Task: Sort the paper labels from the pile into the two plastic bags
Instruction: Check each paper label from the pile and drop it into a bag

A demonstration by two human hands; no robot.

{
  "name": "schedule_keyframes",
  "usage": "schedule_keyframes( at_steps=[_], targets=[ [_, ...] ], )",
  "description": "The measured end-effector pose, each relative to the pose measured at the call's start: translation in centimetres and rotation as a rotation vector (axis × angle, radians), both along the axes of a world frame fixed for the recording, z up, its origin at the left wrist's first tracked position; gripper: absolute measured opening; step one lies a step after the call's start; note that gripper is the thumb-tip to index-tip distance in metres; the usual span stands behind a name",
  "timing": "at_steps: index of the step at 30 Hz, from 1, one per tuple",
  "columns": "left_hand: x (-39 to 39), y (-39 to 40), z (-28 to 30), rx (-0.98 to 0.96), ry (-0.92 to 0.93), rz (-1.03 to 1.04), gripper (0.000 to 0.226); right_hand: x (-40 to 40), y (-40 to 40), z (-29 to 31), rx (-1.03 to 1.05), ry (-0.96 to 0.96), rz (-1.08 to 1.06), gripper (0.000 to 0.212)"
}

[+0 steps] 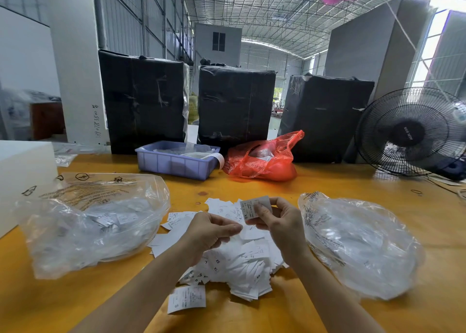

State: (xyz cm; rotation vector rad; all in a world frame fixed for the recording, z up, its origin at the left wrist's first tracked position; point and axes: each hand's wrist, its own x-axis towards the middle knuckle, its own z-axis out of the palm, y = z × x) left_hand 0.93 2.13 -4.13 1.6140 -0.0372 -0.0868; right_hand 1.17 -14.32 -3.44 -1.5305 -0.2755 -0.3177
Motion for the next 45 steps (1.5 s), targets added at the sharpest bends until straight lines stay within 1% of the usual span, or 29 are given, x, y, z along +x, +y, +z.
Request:
schedule_keyframes(
  at_steps=[6, 17, 19, 23, 25, 28, 31, 36, 38, 40, 41, 43, 45],
  targets=[
    [0.07, -0.06, -0.02, -0.003, 0.001, -0.006, 0.006, 0.05, 0.20, -0.47, -0.097, 0.008, 0.036, 0.004],
    [0.33, 0.30, -0.02, -0.025, -0.005, 0.019, 0.007, 0.06, -0.34, -0.09, -0.161, 0.044, 0.161, 0.007],
    [0.37, 0.36, -0.08, -0.028, -0.007, 0.030, 0.007, 0.02, -0.36, -0.09, -0.210, 0.059, 0.188, 0.006],
    [0.29, 0.26, -0.05, -0.021, -0.014, 0.029, 0.015, 0.08, -0.22, -0.23, -0.362, 0.097, 0.222, 0.009],
    [0.33, 0.21, -0.10, -0.013, -0.013, 0.048, 0.018, 0.18, -0.15, -0.37, -0.401, 0.129, 0.242, 0.012],
    [0.36, 0.26, -0.12, -0.025, -0.003, 0.051, 0.028, 0.30, -0.17, -0.42, -0.378, 0.164, 0.240, 0.016],
    [0.20, 0.24, -0.01, -0.012, 0.026, 0.022, 0.027, 0.44, -0.34, -0.29, -0.311, 0.179, 0.207, 0.017],
    [0.18, 0.12, 0.07, 0.036, 0.020, -0.004, 0.030, 0.65, -0.53, -0.43, -0.365, 0.159, 0.198, 0.015],
    [0.13, 0.17, 0.06, 0.061, 0.011, -0.009, 0.029, 0.60, -0.54, -0.53, -0.372, 0.143, 0.212, 0.012],
    [-0.04, 0.18, 0.09, 0.082, 0.008, -0.032, 0.033, 0.52, -0.50, -0.56, -0.341, 0.124, 0.225, 0.003],
    [-0.17, 0.14, 0.12, 0.093, 0.008, -0.046, 0.035, 0.49, -0.47, -0.55, -0.323, 0.112, 0.222, 0.002],
    [-0.33, -0.03, 0.10, 0.094, 0.010, -0.064, 0.038, 0.50, -0.43, -0.63, -0.325, 0.092, 0.210, 0.008],
    [-0.34, -0.22, -0.04, 0.050, 0.020, -0.055, 0.035, 0.54, -0.34, -0.72, -0.358, 0.103, 0.218, 0.015]
  ],
)
